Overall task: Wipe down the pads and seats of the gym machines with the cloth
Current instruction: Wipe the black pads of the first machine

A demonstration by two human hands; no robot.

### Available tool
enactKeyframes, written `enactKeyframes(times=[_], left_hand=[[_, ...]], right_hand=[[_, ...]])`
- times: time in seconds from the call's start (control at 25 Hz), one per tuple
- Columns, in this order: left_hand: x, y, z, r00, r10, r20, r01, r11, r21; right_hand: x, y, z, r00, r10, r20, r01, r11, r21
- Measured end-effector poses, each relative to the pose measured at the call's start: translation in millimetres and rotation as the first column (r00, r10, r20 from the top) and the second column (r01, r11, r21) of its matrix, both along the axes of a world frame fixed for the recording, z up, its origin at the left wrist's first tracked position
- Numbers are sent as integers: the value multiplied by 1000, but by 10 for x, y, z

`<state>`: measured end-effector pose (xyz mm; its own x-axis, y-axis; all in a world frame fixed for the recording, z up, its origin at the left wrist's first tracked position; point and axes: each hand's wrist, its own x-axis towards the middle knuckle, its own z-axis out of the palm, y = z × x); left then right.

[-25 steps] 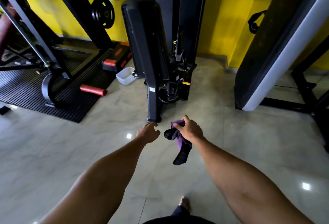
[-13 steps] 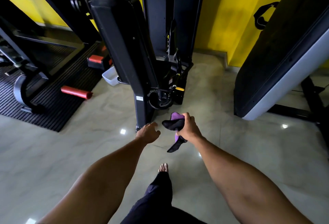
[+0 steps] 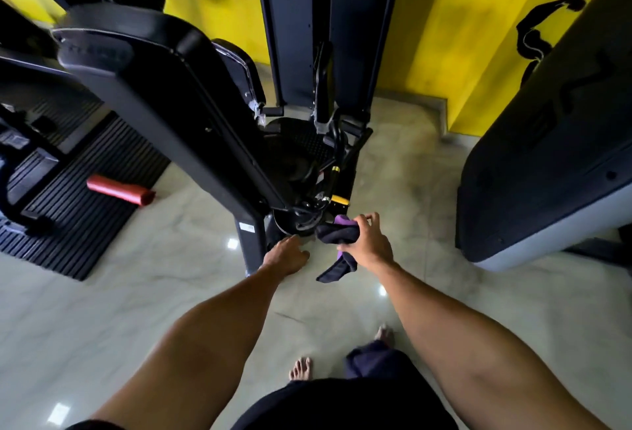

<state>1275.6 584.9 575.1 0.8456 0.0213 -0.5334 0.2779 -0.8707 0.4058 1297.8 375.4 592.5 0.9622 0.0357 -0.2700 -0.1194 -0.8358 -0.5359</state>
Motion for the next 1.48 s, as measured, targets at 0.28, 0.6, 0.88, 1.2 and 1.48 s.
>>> enactKeyframes(times=[0.28, 0.6, 0.88, 1.2, 1.48], left_hand=[[1214, -542, -38, 962, 271, 38, -271, 962, 14], [2292, -847, 37, 817, 577, -5, -577, 817, -23], [3232, -689, -121, 696, 718, -22, -718, 695, -49], [3779, -486, 201, 488, 873, 5, -872, 487, 51], [3796, -630, 612, 100, 991, 87, -988, 88, 129]], right_hand=[[1703, -438, -149, 980, 196, -44, -198, 977, -74], [3189, -457, -135, 901, 431, -58, -433, 901, -30], [4331, 15, -169, 800, 593, -90, -591, 805, 56], [5272, 634, 19, 656, 754, -30, -745, 653, 136], [5579, 1169, 214, 209, 976, -62, -965, 216, 148]])
